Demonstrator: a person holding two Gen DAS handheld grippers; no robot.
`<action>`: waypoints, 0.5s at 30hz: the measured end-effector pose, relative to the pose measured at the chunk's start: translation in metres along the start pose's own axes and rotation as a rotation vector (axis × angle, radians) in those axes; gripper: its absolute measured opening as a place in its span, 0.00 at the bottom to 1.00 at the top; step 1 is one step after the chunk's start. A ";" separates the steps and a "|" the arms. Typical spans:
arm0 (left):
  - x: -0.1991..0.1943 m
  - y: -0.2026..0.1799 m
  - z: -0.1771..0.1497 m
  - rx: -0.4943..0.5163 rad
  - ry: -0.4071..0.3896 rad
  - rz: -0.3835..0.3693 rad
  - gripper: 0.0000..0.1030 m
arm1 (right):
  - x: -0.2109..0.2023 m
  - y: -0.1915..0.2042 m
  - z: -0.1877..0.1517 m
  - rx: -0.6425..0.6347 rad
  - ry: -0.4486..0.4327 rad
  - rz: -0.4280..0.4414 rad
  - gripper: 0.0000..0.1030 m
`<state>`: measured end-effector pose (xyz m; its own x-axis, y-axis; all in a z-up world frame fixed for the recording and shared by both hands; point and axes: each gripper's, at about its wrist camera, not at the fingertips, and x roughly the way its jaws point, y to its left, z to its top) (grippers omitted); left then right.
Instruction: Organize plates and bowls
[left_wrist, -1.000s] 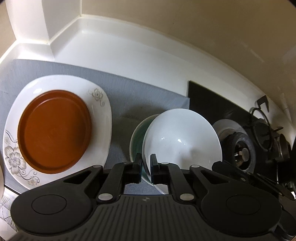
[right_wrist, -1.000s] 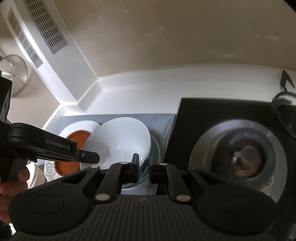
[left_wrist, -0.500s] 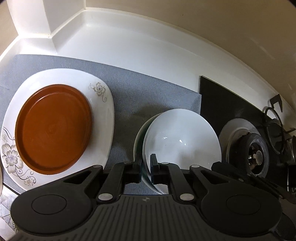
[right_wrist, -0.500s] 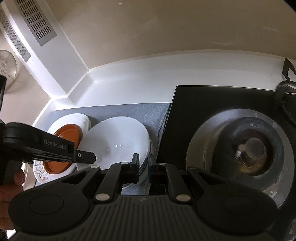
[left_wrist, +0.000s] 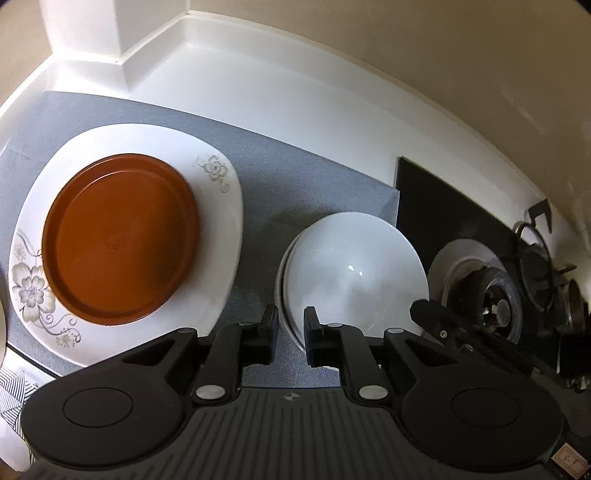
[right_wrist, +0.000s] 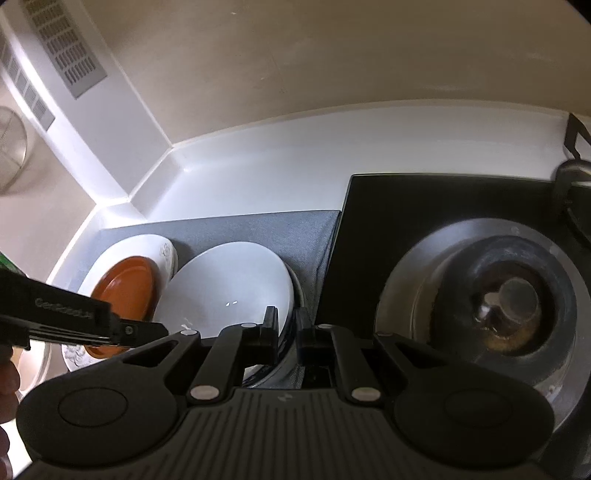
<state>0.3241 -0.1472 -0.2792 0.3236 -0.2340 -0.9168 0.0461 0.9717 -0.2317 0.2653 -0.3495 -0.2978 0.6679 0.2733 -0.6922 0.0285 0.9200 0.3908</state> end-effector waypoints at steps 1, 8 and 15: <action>-0.002 0.002 -0.001 0.000 -0.008 0.000 0.14 | -0.002 -0.001 -0.001 0.006 0.001 0.006 0.11; 0.021 -0.004 0.004 0.042 0.028 0.002 0.17 | -0.002 -0.004 -0.009 0.050 0.040 0.043 0.41; 0.033 -0.008 0.002 0.091 0.022 0.029 0.19 | 0.001 0.007 -0.011 0.086 0.050 0.060 0.57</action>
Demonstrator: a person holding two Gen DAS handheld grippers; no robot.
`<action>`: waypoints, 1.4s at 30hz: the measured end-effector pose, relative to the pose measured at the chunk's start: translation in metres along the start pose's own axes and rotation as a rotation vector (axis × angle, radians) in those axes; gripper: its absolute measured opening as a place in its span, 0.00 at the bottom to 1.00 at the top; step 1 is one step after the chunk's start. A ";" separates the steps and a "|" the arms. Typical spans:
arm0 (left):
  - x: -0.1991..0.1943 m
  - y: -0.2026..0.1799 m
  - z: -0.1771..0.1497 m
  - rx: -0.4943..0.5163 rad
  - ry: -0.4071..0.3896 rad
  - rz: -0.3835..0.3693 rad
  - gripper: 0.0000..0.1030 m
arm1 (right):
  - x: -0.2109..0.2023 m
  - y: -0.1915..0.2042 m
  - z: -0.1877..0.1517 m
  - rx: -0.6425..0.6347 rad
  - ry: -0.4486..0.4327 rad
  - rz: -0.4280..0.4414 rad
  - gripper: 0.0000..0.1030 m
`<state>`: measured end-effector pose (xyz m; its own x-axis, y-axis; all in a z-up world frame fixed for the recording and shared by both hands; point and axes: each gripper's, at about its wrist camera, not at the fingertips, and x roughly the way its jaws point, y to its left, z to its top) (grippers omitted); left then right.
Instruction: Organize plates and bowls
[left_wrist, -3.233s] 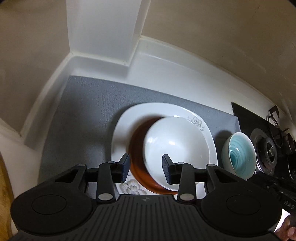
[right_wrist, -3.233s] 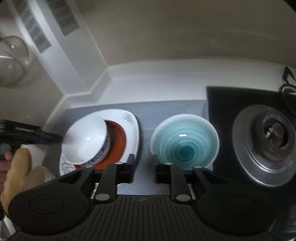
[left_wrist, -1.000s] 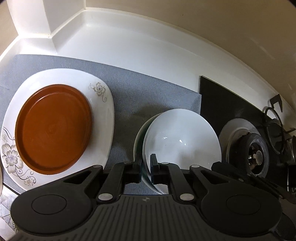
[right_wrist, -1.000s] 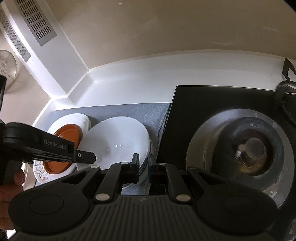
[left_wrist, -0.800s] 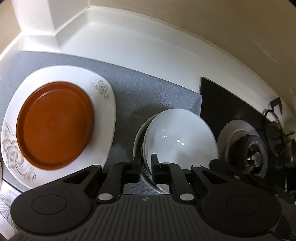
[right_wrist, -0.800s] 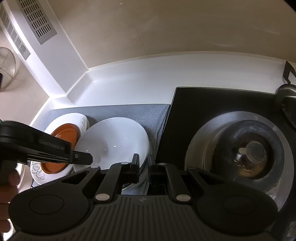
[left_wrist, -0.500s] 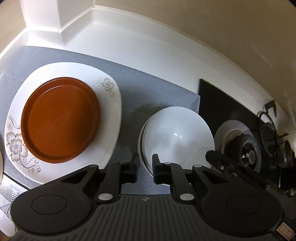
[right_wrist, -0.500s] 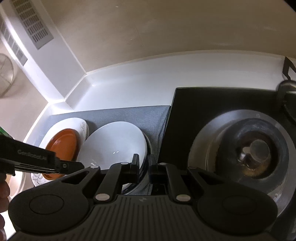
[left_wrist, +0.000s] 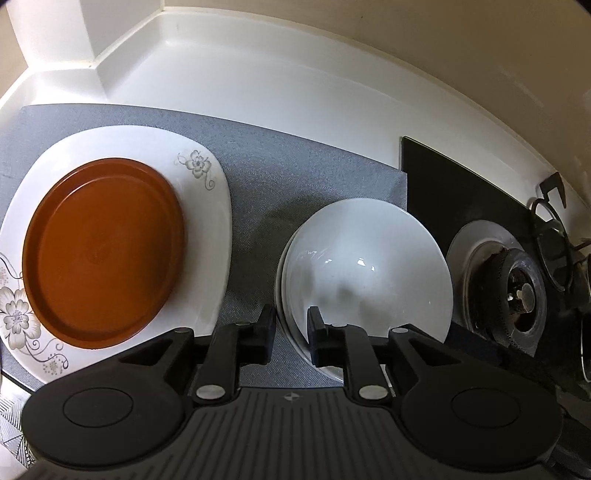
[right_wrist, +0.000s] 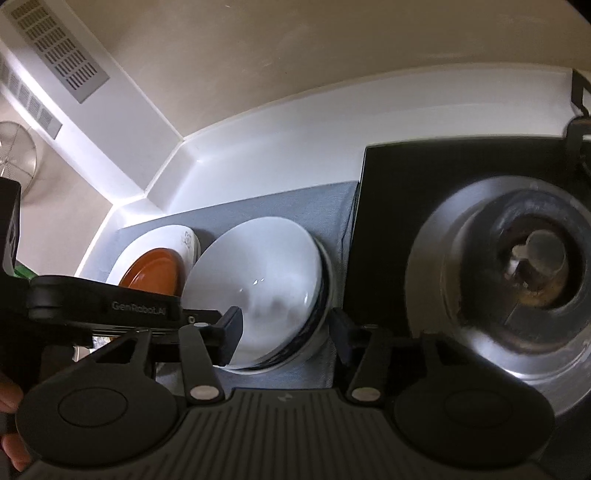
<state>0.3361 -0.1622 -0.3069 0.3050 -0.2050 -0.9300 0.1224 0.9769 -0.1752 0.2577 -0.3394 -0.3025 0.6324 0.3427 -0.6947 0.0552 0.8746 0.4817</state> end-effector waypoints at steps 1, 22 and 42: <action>0.001 0.001 0.001 -0.001 0.003 -0.005 0.19 | 0.000 0.001 0.000 0.006 -0.005 0.000 0.61; -0.015 0.023 -0.051 -0.053 0.046 -0.072 0.21 | -0.025 0.005 -0.031 -0.051 0.040 -0.044 0.25; -0.020 0.029 -0.045 -0.023 0.062 -0.085 0.19 | -0.014 0.003 -0.032 0.046 0.058 -0.046 0.22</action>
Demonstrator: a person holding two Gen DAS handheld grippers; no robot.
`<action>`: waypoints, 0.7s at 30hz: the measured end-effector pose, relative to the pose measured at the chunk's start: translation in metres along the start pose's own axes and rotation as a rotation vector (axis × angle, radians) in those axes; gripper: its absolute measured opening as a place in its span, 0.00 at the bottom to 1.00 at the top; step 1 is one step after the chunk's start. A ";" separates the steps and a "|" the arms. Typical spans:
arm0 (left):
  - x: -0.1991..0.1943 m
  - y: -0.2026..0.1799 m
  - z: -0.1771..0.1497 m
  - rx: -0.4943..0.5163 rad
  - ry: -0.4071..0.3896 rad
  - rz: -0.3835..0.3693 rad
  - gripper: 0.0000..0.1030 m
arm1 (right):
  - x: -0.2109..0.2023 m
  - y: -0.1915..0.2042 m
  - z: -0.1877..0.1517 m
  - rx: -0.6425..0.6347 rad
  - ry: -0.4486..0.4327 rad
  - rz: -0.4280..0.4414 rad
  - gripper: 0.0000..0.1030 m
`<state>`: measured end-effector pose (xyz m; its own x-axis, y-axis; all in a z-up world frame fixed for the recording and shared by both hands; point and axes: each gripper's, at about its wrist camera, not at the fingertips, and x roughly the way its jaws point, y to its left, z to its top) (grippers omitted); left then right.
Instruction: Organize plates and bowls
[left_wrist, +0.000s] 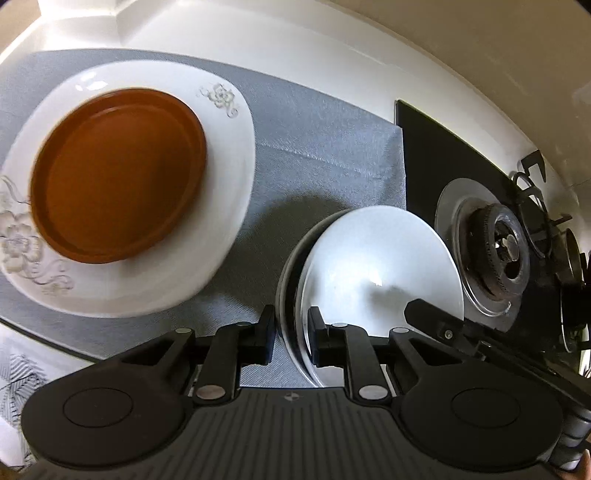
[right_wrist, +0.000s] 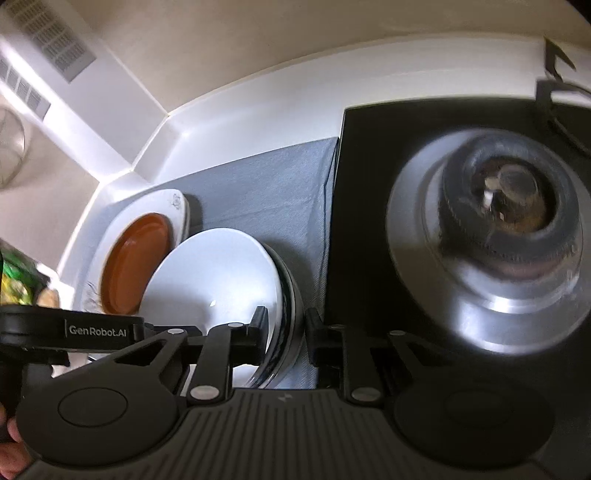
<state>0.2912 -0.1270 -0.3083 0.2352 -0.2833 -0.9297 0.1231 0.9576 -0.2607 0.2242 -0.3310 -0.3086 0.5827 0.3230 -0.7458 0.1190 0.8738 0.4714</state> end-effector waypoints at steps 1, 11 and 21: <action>-0.007 0.001 0.000 0.005 -0.007 0.001 0.19 | -0.003 0.004 0.000 0.005 -0.001 0.002 0.22; -0.079 0.050 0.007 -0.010 -0.094 -0.011 0.19 | -0.026 0.073 0.002 0.024 -0.043 0.061 0.23; -0.140 0.144 0.009 -0.086 -0.132 0.052 0.19 | -0.005 0.181 -0.006 -0.052 -0.046 0.134 0.23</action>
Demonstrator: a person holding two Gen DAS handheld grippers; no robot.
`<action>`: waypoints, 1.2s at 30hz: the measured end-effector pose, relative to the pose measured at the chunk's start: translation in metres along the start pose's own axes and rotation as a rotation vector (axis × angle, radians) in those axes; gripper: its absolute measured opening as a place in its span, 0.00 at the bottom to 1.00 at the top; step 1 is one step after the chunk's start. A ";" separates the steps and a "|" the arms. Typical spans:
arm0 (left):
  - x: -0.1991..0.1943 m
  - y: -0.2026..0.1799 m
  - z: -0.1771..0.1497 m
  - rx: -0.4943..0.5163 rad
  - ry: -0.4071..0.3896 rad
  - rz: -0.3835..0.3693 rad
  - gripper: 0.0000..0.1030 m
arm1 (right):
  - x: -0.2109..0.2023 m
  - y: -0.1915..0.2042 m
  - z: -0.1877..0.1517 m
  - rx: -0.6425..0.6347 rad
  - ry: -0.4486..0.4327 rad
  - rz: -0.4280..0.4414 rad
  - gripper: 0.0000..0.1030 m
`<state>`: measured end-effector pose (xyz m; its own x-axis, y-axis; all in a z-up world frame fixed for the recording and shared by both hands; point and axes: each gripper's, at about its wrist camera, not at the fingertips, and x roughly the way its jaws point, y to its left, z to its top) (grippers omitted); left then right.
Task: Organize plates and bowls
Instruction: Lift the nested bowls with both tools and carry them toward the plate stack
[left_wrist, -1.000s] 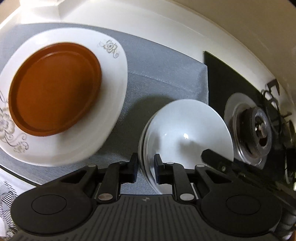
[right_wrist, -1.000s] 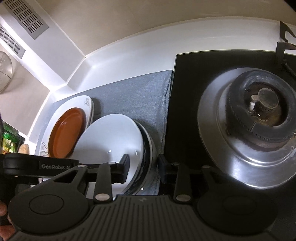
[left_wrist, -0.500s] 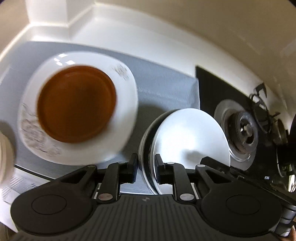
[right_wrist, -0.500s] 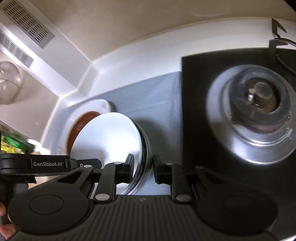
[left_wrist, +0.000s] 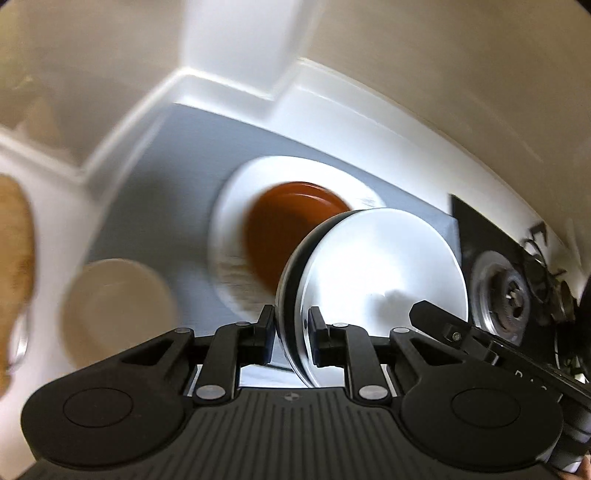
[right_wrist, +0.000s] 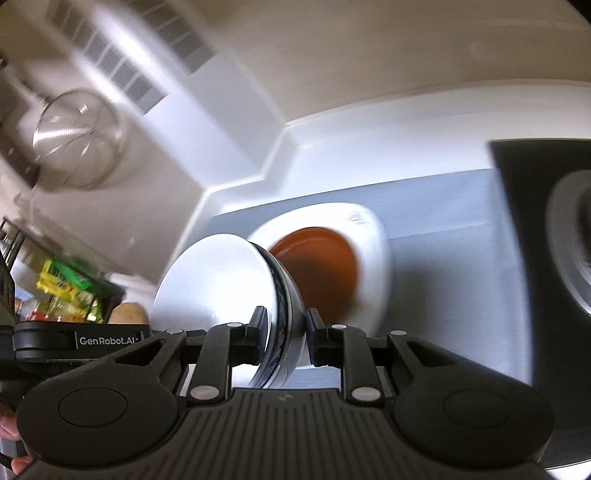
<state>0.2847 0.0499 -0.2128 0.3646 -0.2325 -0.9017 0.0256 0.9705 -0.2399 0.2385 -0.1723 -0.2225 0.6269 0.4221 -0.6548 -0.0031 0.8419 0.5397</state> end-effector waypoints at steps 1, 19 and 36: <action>-0.004 0.010 0.001 -0.010 -0.001 0.015 0.19 | 0.005 0.011 -0.002 -0.007 0.007 0.007 0.23; -0.038 0.130 0.015 -0.068 -0.018 0.089 0.20 | 0.075 0.128 -0.024 -0.078 0.093 0.041 0.23; 0.011 0.166 -0.002 -0.084 0.105 0.100 0.20 | 0.126 0.124 -0.050 -0.072 0.192 -0.023 0.23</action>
<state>0.2916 0.2082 -0.2635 0.2619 -0.1451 -0.9541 -0.0853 0.9813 -0.1726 0.2782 0.0022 -0.2641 0.4676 0.4530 -0.7590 -0.0501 0.8709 0.4889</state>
